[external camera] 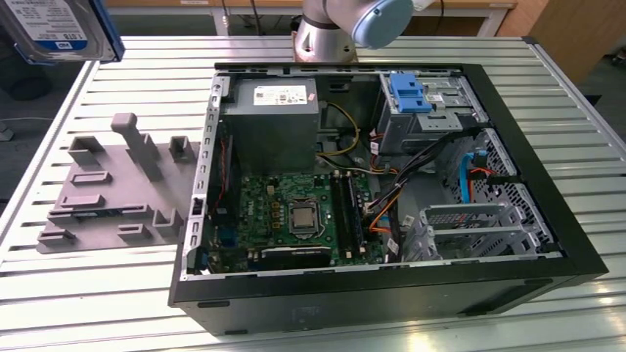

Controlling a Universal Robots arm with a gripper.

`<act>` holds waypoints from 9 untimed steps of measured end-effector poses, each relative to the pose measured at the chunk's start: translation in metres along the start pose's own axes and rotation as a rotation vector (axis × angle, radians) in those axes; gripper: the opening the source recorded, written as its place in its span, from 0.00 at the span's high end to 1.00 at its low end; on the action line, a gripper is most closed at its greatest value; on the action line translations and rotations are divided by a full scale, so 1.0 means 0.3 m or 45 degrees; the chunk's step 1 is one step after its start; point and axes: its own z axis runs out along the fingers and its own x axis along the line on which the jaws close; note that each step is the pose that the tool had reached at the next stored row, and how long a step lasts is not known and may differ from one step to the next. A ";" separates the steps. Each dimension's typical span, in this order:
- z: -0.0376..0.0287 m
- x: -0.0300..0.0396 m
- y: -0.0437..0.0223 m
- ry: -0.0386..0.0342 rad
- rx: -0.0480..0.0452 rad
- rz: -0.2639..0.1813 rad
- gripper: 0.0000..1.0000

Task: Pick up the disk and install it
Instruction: 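Pick up the disk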

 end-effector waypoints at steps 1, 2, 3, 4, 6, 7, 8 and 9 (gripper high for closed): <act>0.000 0.000 -0.002 0.0001 0.000 0.000 0.64; 0.000 0.000 -0.005 0.0001 0.000 0.000 0.64; 0.000 0.000 -0.010 0.0001 0.000 0.000 0.64; 0.000 0.000 -0.014 0.0001 0.000 0.000 0.64; -0.001 0.000 -0.024 0.0001 0.000 0.000 0.64; -0.001 0.000 -0.028 0.0001 0.000 0.000 0.64; -0.001 0.000 -0.033 0.0001 0.000 0.000 0.64; -0.001 0.000 -0.037 0.0001 0.000 0.000 0.64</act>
